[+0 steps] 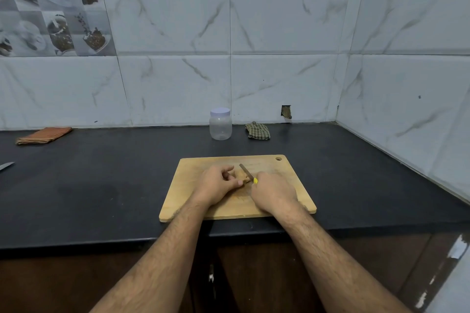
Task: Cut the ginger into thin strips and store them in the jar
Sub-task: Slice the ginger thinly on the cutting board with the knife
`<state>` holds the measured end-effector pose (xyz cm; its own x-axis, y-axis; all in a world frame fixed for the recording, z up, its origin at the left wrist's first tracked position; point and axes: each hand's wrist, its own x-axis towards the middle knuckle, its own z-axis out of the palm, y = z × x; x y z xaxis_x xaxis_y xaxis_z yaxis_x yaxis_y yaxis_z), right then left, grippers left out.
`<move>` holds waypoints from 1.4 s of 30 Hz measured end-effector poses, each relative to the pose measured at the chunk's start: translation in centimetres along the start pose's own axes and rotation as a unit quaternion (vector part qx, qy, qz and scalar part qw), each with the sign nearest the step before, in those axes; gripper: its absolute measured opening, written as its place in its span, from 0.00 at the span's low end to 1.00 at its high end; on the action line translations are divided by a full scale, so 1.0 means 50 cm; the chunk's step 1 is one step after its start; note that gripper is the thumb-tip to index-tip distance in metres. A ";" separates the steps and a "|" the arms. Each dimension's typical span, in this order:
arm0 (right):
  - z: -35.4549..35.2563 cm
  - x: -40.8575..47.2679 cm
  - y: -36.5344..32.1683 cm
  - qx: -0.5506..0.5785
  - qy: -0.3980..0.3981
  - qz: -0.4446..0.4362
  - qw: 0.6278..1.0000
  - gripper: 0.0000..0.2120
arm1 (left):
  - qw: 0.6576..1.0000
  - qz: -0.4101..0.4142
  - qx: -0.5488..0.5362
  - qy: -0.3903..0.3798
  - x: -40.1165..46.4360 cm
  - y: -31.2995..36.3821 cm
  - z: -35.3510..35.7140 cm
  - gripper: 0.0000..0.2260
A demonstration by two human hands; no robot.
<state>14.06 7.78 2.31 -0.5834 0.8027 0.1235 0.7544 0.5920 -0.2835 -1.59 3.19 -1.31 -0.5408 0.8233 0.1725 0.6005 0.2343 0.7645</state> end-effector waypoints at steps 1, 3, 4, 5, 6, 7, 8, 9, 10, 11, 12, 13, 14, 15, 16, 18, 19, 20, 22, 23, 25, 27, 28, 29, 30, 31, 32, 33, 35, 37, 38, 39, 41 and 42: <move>-0.001 0.000 0.000 0.002 0.000 0.001 1.000 0.13 | 1.000 0.000 0.015 -0.003 0.000 0.003 -0.001 0.29; -0.004 -0.001 -0.001 0.007 0.000 0.003 1.000 0.13 | 0.999 -0.001 0.035 -0.013 0.001 0.009 -0.003 0.29; -0.004 -0.002 -0.001 0.008 -0.001 0.004 1.000 0.13 | 0.999 -0.003 0.039 -0.019 0.002 0.011 -0.005 0.29; -0.004 -0.002 -0.001 0.007 -0.003 0.006 1.000 0.14 | 0.999 -0.007 0.040 -0.025 0.002 0.012 -0.007 0.28; -0.004 -0.002 -0.001 0.007 -0.004 0.009 1.000 0.14 | 0.999 -0.009 0.039 -0.029 0.001 0.013 -0.008 0.27; -0.004 -0.002 -0.001 0.007 -0.005 0.010 1.000 0.14 | 0.999 -0.011 0.038 -0.030 0.001 0.012 -0.009 0.26; -0.004 0.000 -0.002 0.007 -0.006 0.011 1.000 0.14 | 0.999 -0.012 0.038 -0.029 0.001 0.011 -0.009 0.25; -0.003 0.001 -0.002 0.007 -0.006 0.010 1.000 0.14 | 0.999 -0.012 0.037 -0.027 0.001 0.011 -0.009 0.25; -0.003 0.002 -0.002 0.007 -0.007 0.009 1.000 0.14 | 0.999 -0.012 0.033 -0.026 -0.001 0.013 -0.009 0.23; -0.002 0.004 -0.002 0.007 -0.008 0.007 1.000 0.13 | 0.999 -0.011 0.029 -0.025 -0.002 0.014 -0.009 0.20; -0.001 0.005 -0.001 0.005 -0.012 0.007 1.000 0.13 | 0.999 -0.006 0.028 -0.026 -0.002 0.013 -0.009 0.15; -0.001 0.007 -0.001 0.005 -0.015 0.008 1.000 0.13 | 0.999 -0.002 0.031 -0.029 -0.002 0.013 -0.010 0.11; -0.001 0.009 0.001 0.006 -0.018 0.010 1.000 0.13 | 0.999 0.000 0.030 -0.031 0.000 0.012 -0.010 0.11; -0.002 0.010 0.003 0.007 -0.018 0.011 1.000 0.13 | 0.999 -0.002 0.025 -0.033 0.000 0.011 -0.011 0.10; -0.004 0.010 0.006 0.009 -0.017 0.012 1.000 0.13 | 0.999 -0.007 0.022 -0.034 0.000 0.011 -0.012 0.14; -0.011 0.008 0.012 0.015 -0.014 0.010 1.000 0.13 | 0.999 -0.013 0.035 -0.034 0.004 0.012 -0.016 0.24; -0.013 0.006 0.016 0.017 -0.013 0.009 1.000 0.12 | 0.998 -0.013 0.050 -0.031 0.005 0.014 -0.019 0.26; -0.015 0.004 0.018 0.019 -0.013 0.008 1.000 0.12 | 0.997 -0.014 0.065 -0.031 0.006 0.017 -0.022 0.28; -0.016 0.000 0.021 0.017 -0.019 0.010 1.000 0.12 | 0.996 -0.006 0.083 -0.038 0.010 0.020 -0.027 0.30; -0.015 0.000 0.020 0.016 -0.022 0.012 1.000 0.12 | 0.995 0.000 0.087 -0.047 0.012 0.020 -0.029 0.30; -0.011 0.003 0.016 0.013 -0.024 0.014 1.000 0.13 | 0.994 0.005 0.091 -0.061 0.012 0.018 -0.028 0.27; -0.009 0.006 0.012 0.014 -0.022 0.014 1.000 0.13 | 0.994 0.008 0.094 -0.059 0.010 0.018 -0.026 0.25; -0.009 0.007 0.011 0.015 -0.022 0.015 1.000 0.13 | 0.994 0.010 0.097 -0.057 0.009 0.019 -0.025 0.23; -0.009 0.007 0.011 0.016 -0.021 0.015 1.000 0.14 | 0.993 0.013 0.098 -0.056 0.009 0.019 -0.024 0.23; -0.008 0.007 0.011 0.018 -0.019 0.015 1.000 0.14 | 0.994 0.013 0.097 -0.057 0.007 0.020 -0.025 0.22; -0.008 0.006 0.010 0.019 -0.015 0.014 1.000 0.13 | 0.994 0.009 0.090 -0.058 0.006 0.021 -0.025 0.23; -0.007 0.005 0.010 0.021 -0.009 0.013 1.000 0.13 | 0.995 0.004 0.084 -0.057 0.004 0.023 -0.026 0.24; -0.007 0.004 0.009 0.023 -0.004 0.011 1.000 0.13 | 0.995 0.001 0.079 -0.055 0.003 0.025 -0.026 0.25; -0.007 0.002 0.006 0.020 -0.005 0.004 1.000 0.13 | 0.996 0.005 0.081 -0.047 -0.001 0.030 -0.023 0.18; -0.007 0.002 0.003 0.010 -0.010 -0.004 1.000 0.14 | 0.996 0.010 0.080 -0.035 -0.004 0.032 -0.018 0.07; -0.007 0.003 0.001 0.006 -0.010 -0.007 1.000 0.14 | 0.996 0.010 0.079 -0.030 -0.006 0.032 -0.017 0.07; -0.008 0.003 0.000 0.004 -0.009 -0.009 1.000 0.14 | 0.996 0.009 0.079 -0.025 -0.008 0.032 -0.015 0.08; -0.008 0.002 -0.001 -0.001 -0.007 -0.012 1.000 0.13 | 0.997 0.010 0.079 -0.018 -0.011 0.033 -0.014 0.08; -0.008 0.001 -0.001 -0.006 -0.005 -0.015 1.000 0.13 | 0.997 0.010 0.078 -0.017 -0.012 0.033 -0.014 0.09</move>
<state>14.11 7.80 2.69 -0.6088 0.7838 0.1222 0.7401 0.6167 -0.2681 -0.71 2.71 0.29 -0.5098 0.8446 0.1636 0.6960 0.2932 0.6554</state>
